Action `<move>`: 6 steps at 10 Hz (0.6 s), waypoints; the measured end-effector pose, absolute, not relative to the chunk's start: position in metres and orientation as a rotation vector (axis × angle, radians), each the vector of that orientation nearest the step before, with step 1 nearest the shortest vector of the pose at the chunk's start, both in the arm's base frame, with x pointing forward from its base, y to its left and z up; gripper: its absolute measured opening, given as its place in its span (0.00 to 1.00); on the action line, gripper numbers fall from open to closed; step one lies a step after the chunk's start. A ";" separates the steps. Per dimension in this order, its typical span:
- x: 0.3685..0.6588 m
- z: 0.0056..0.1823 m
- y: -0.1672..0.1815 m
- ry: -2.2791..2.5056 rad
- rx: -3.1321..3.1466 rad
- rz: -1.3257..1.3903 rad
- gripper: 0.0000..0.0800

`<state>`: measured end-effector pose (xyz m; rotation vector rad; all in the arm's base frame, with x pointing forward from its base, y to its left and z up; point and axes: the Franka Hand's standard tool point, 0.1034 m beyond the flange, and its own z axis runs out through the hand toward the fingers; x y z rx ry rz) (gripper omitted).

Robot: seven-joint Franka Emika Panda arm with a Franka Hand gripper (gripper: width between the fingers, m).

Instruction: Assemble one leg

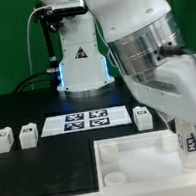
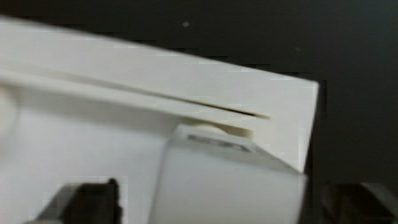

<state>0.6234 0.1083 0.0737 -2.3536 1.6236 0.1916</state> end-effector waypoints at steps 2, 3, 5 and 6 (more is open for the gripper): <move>0.623 0.073 0.107 1.344 -2.529 0.139 0.80; 0.623 0.073 0.106 1.182 -2.605 0.113 0.80; 0.623 0.073 0.107 0.763 -2.793 0.043 0.81; 0.622 0.072 0.107 0.598 -2.844 0.022 0.81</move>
Offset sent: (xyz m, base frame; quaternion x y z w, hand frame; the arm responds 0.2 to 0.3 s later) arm 0.0000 0.0000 0.0000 0.0000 0.0000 -0.2667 0.9638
